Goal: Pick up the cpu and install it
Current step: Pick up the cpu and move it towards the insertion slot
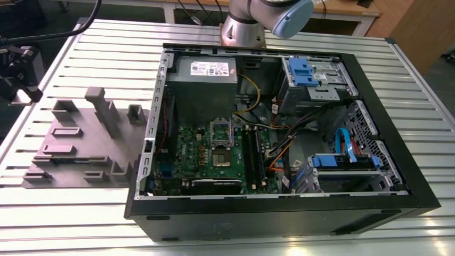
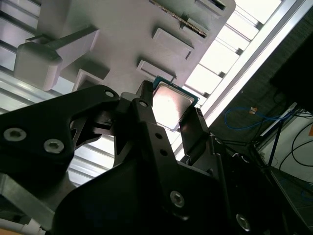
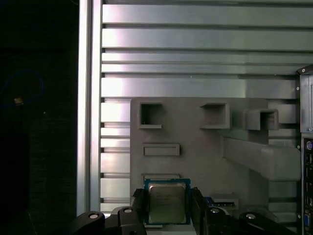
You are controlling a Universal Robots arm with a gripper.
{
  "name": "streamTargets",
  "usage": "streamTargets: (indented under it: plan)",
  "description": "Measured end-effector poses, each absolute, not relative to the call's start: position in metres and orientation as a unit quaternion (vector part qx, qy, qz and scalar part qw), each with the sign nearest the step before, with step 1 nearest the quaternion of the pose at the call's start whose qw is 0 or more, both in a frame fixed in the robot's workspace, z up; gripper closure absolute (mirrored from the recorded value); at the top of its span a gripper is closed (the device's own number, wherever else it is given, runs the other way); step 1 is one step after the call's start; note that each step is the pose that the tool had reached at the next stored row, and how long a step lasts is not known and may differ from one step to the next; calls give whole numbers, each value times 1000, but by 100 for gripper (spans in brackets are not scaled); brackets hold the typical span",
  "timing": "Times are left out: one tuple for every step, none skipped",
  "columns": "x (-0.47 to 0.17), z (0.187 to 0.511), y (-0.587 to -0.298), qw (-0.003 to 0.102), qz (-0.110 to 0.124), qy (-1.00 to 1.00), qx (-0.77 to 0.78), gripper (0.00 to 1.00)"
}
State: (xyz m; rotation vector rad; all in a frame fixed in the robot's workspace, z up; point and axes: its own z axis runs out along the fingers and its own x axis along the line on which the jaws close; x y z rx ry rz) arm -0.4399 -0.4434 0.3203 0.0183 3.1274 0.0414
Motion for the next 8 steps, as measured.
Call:
streamTargets:
  plan:
    - [-440, 320, -443, 7, 13, 1000, 6, 53]
    - [-440, 321, -443, 7, 13, 1000, 6, 53]
    - [-440, 321, -443, 7, 13, 1000, 6, 53]
    - [-440, 322, -443, 7, 13, 1000, 6, 53]
    - [-440, 323, -443, 7, 13, 1000, 6, 53]
    - [-440, 323, -443, 7, 13, 1000, 6, 53]
    - [-440, 324, -443, 7, 13, 1000, 6, 53]
    - [-440, 325, -443, 7, 13, 1000, 6, 53]
